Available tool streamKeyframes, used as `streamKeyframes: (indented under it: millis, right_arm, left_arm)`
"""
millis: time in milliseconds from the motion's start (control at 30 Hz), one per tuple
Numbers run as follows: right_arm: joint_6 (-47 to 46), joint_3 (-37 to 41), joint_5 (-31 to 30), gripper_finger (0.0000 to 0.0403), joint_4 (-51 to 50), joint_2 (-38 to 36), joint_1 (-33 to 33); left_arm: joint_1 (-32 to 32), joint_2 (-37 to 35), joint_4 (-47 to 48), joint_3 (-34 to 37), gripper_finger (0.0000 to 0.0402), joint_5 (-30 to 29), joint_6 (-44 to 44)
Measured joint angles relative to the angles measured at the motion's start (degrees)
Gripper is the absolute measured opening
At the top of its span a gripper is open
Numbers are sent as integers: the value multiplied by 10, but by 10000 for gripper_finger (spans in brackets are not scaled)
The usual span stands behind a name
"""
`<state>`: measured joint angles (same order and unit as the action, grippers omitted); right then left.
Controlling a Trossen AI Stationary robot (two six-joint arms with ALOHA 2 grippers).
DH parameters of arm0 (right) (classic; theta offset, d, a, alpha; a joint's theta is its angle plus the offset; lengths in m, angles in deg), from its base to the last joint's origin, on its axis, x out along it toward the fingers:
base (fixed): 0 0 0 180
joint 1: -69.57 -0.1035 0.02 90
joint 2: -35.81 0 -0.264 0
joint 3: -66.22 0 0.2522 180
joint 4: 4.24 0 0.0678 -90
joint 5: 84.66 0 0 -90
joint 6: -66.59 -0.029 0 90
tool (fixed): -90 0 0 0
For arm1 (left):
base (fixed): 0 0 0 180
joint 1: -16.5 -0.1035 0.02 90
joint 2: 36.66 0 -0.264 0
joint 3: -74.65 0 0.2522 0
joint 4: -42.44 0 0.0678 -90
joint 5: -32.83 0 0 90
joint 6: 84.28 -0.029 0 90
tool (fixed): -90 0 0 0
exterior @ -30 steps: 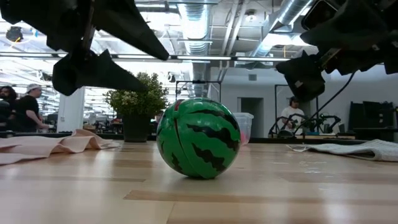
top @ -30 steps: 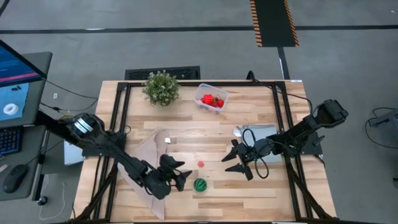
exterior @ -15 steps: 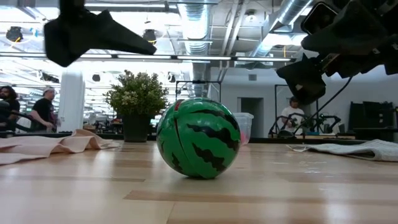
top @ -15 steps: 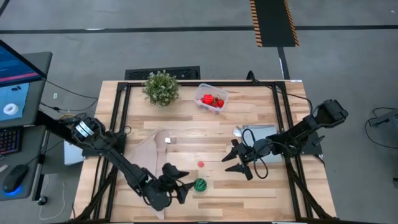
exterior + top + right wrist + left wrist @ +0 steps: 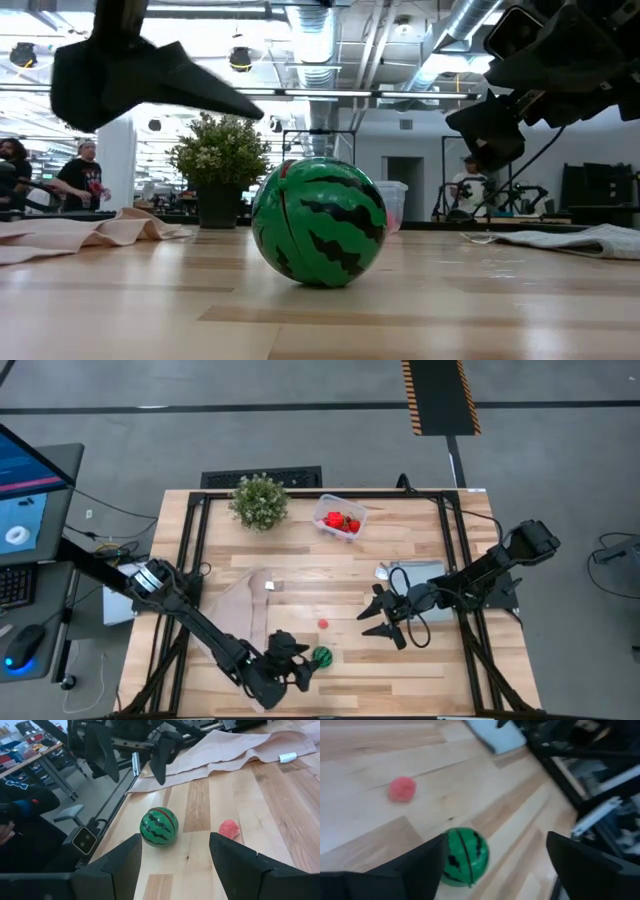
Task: Pick and placing Produce into tupperware
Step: Put the watermelon into the transparent bin
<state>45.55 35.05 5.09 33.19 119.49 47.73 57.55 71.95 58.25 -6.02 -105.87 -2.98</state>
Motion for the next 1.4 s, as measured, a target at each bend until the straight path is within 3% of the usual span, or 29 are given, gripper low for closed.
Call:
streamKeyframes:
  millis: [233,567,767,1400]
  right_arm:
    - [0,0,0,256,0,0,0]
    - [0,0,0,256,-1,0,0]
    - [0,0,0,256,-2,0,0]
    - [0,0,0,256,-2,0,0]
  left_arm:
    - [-5,59,236,-126,391,4,101]
    - [-31,155,410,-287,399,70,137]
    - [-43,187,435,-325,400,109,129]
    - [-60,191,405,-312,400,153,98]
